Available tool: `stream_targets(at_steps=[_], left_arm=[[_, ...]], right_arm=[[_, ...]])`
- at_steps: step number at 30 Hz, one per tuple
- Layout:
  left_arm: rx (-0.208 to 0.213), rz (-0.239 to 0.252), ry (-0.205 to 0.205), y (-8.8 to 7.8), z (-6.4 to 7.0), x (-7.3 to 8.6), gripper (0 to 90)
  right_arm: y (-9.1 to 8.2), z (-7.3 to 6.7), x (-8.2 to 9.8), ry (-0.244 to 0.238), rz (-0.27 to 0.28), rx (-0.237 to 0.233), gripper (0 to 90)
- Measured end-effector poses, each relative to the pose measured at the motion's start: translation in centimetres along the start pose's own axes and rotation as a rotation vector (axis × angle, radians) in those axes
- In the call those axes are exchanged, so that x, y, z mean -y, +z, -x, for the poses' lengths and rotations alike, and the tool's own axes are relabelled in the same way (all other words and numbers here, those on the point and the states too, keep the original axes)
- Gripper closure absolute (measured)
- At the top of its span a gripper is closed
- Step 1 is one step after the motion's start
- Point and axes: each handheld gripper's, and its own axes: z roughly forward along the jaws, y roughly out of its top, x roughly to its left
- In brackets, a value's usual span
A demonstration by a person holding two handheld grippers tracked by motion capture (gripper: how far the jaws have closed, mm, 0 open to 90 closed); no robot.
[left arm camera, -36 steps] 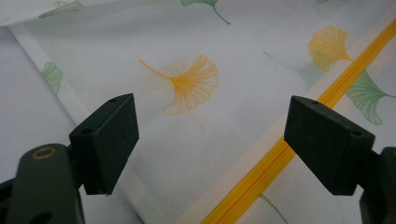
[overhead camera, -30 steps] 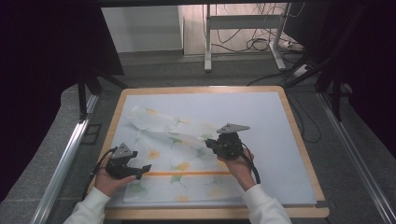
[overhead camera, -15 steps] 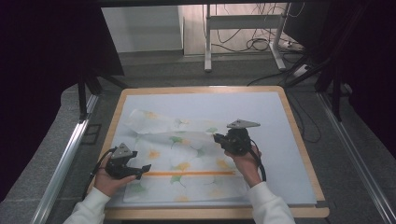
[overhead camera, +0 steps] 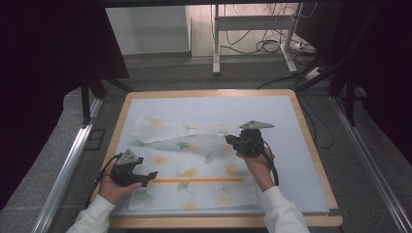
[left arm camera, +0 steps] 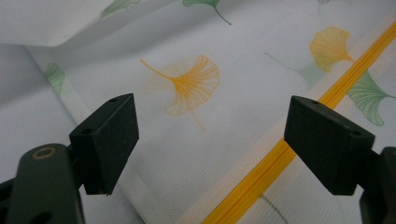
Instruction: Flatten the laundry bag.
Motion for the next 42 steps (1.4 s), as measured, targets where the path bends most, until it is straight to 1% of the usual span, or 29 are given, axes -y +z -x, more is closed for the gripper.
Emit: stream_targets(at_steps=[5,10,16,18,21,23,26,30,31,33,37,42], left_arm=[[-0.002,0.000,-0.002,0.0,0.0,0.0,17.6],[-0.003,0.002,-0.007,0.0,0.0,0.0,17.7],[-0.004,0.000,-0.005,0.0,0.0,0.0,17.7],[-0.003,0.007,-0.007,-0.2,0.0,0.0,17.7],[-0.002,0.005,-0.001,-0.2,-0.1,0.0,17.7],[0.000,0.004,0.004,-0.3,0.0,0.1,17.7],[0.006,0.008,0.004,-0.3,0.1,0.1,17.7],[0.008,0.012,0.002,-0.4,0.0,0.1,17.7],[0.008,0.013,0.000,-0.4,0.0,0.1,17.7],[0.009,0.014,-0.001,-0.4,0.0,0.1,17.7],[0.011,0.013,-0.002,-0.3,0.1,0.1,17.7],[0.011,0.015,-0.004,-0.4,0.0,0.1,17.8]], right_arm=[[0.3,1.2,-0.1,0.020,-0.001,0.015,85.9],[1.0,2.2,-0.3,0.035,-0.008,0.019,85.9],[1.3,2.5,-1.1,0.036,-0.002,0.020,85.9],[1.4,2.6,-1.2,0.027,-0.011,0.031,85.9],[1.6,3.0,-1.4,0.034,-0.032,0.040,85.9],[1.9,3.3,-2.0,0.023,-0.042,0.060,85.9],[2.3,3.5,-2.5,0.034,-0.046,0.062,85.9],[3.2,3.9,-3.3,0.034,-0.045,0.083,85.9],[3.4,4.0,-3.6,0.037,-0.048,0.089,85.9],[3.8,4.5,-4.2,0.059,-0.035,0.096,86.0],[4.2,4.8,-5.0,0.067,-0.033,0.106,85.9],[5.2,5.2,-5.9,0.076,-0.046,0.130,85.9]])
